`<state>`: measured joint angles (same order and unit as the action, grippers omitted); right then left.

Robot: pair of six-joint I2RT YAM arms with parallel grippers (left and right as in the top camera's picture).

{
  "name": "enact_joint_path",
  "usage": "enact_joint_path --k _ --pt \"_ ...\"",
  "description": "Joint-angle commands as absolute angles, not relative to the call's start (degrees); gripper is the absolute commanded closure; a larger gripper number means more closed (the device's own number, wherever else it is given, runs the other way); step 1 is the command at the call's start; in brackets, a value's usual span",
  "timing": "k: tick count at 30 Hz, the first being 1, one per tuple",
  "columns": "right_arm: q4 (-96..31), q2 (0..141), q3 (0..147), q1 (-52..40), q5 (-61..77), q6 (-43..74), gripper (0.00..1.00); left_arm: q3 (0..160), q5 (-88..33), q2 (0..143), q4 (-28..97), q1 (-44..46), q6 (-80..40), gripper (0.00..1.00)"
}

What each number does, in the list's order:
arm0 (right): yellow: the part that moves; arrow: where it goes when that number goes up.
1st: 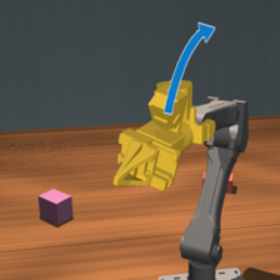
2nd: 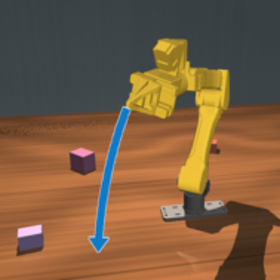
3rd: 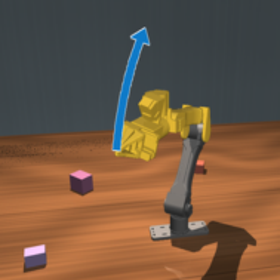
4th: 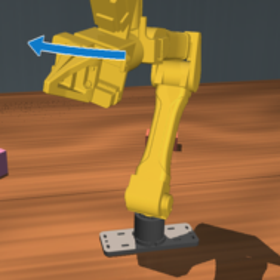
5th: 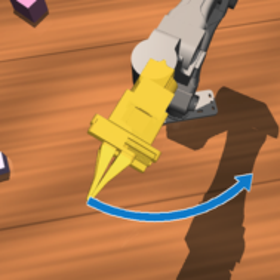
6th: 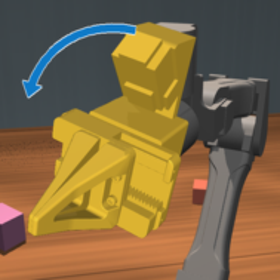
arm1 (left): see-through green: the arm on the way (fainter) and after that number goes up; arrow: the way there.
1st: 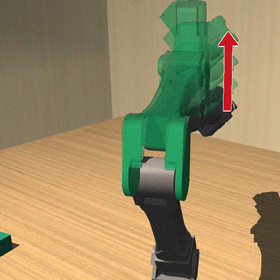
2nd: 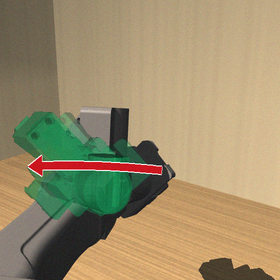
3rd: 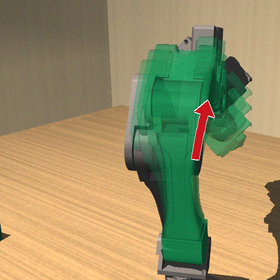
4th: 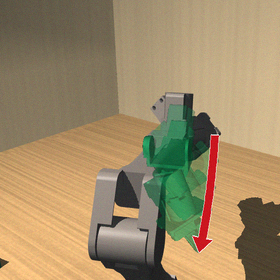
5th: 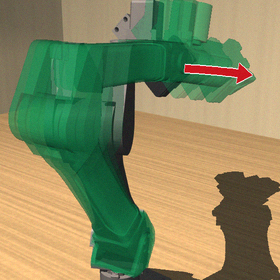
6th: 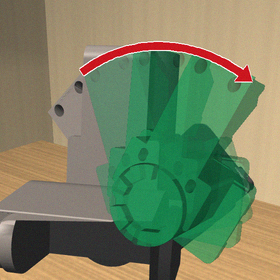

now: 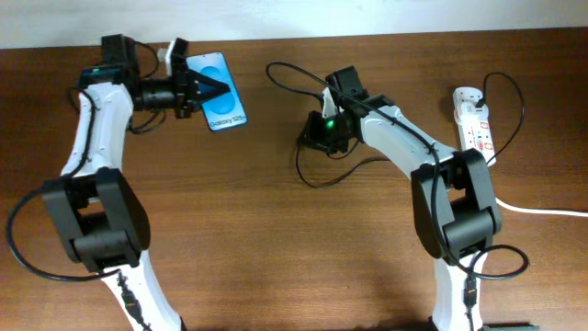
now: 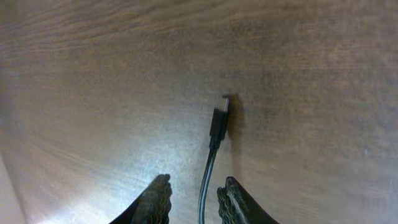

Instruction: Plug charger to phone and switch on socket

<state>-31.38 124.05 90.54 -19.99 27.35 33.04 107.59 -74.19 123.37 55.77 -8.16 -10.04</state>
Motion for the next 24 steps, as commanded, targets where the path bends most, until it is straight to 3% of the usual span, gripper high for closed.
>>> enact_joint_path --k 1,16,20,24 --pt "-30.24 126.15 91.33 -20.53 26.28 33.28 0.70 108.05 -77.08 122.89 56.25 -8.95 -8.88 1.00" --pt "-27.53 133.19 91.29 -22.48 26.04 33.12 0.72 108.05 -76.69 122.89 56.25 -8.95 -8.88 1.00" --pt "-27.18 133.27 91.31 -22.44 26.06 33.08 0.94 108.05 -76.69 122.89 56.25 -8.88 -8.88 1.00" --pt "-27.22 131.81 91.33 -21.67 29.02 29.89 0.96 108.05 -76.71 122.89 56.29 -8.82 -8.88 1.00"
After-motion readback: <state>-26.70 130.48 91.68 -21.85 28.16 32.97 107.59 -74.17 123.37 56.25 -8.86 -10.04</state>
